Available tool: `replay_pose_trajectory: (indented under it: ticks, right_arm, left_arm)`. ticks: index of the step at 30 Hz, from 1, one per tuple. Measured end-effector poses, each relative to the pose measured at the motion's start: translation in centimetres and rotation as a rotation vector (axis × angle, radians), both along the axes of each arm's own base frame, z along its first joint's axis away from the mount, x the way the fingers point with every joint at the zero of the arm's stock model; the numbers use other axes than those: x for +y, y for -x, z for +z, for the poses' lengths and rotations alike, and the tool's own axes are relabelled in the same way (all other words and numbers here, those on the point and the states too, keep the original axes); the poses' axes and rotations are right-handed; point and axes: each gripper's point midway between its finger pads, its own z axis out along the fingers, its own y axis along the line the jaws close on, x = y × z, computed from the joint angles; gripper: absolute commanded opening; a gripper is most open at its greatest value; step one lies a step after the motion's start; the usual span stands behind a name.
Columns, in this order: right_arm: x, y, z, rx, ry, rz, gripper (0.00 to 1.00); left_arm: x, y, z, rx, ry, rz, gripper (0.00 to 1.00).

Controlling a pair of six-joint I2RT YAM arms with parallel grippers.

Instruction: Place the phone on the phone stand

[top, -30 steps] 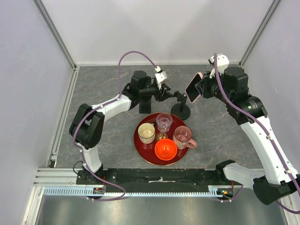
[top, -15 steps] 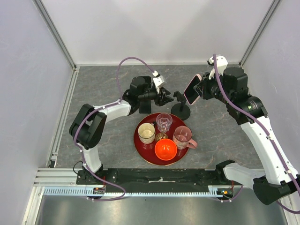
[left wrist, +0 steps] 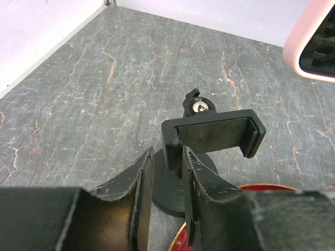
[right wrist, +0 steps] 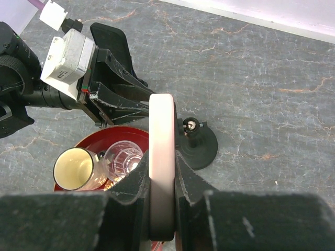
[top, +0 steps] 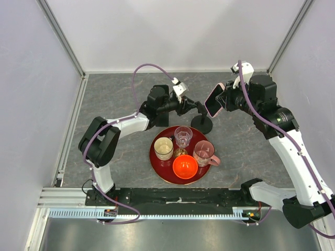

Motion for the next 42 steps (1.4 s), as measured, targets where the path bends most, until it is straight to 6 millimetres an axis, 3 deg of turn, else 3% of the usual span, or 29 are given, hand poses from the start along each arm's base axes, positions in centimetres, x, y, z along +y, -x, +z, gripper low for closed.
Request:
replay_pose_trajectory:
  ticks: [11,20,31,37,42]
  right_arm:
    - [0.3,0.1,-0.1,0.003,0.000,0.009,0.00]
    - [1.1,-0.6,-1.4,0.041,0.016,0.026,0.00]
    - [1.4,-1.1,-2.3,0.058,0.045,0.024,0.00]
    - [0.9,-1.5,-1.6,0.028,0.067,0.006,0.00]
    - [0.8,-1.6,-0.7,0.004,0.069,0.005,0.00]
  left_arm:
    - [-0.3,-0.2,0.2,-0.006,0.005,-0.004,0.38]
    - [-1.1,-0.2,0.4,-0.010,0.009,-0.017,0.28]
    - [-1.4,-0.3,0.3,-0.002,0.003,-0.029,0.34]
    - [-1.5,-0.4,0.1,0.006,-0.004,-0.041,0.33]
    - [-1.6,-0.4,0.0,0.000,-0.013,-0.047,0.40]
